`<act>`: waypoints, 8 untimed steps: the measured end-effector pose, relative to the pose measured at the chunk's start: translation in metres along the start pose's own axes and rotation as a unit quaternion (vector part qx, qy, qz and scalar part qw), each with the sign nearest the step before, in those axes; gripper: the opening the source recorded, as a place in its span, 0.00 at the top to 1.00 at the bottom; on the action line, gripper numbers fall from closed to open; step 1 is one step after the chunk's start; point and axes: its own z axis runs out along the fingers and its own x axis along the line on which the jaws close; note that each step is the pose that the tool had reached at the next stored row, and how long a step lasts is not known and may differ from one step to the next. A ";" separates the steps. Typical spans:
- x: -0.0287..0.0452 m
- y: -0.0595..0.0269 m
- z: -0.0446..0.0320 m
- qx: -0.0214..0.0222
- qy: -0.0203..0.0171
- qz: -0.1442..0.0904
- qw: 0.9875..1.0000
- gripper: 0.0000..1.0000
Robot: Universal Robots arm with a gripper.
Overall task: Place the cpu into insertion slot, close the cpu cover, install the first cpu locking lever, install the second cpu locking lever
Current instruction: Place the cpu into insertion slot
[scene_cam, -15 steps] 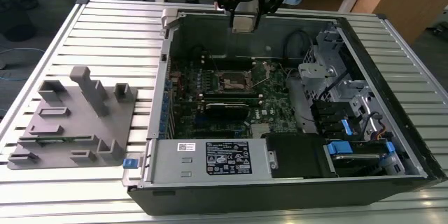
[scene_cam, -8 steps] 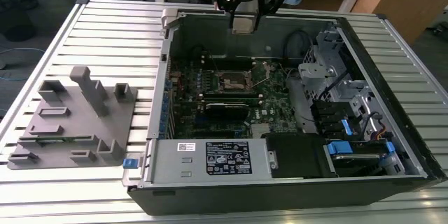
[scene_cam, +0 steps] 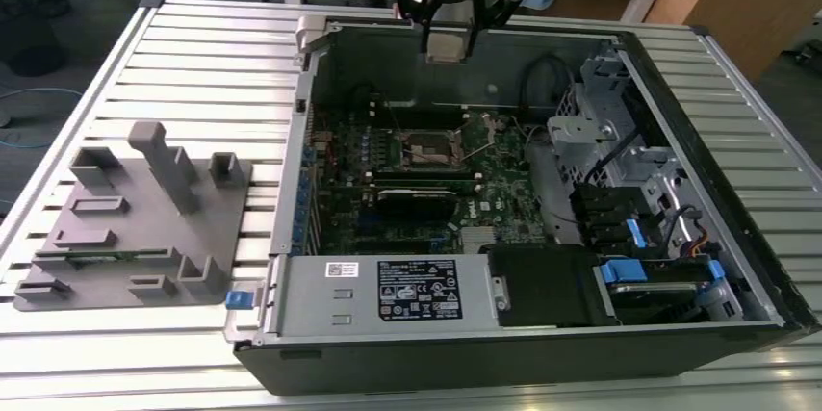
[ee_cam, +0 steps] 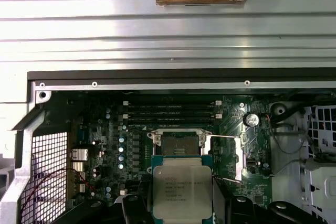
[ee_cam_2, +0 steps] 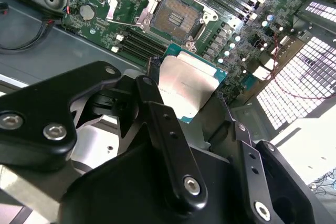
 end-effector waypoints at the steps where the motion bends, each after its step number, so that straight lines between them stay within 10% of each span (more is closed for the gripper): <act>1: 0.0000 0.0000 0.0002 0.000 0.000 0.000 1.000 0.46; 8: 0.0000 -0.0001 0.0014 0.000 0.000 0.000 1.000 0.46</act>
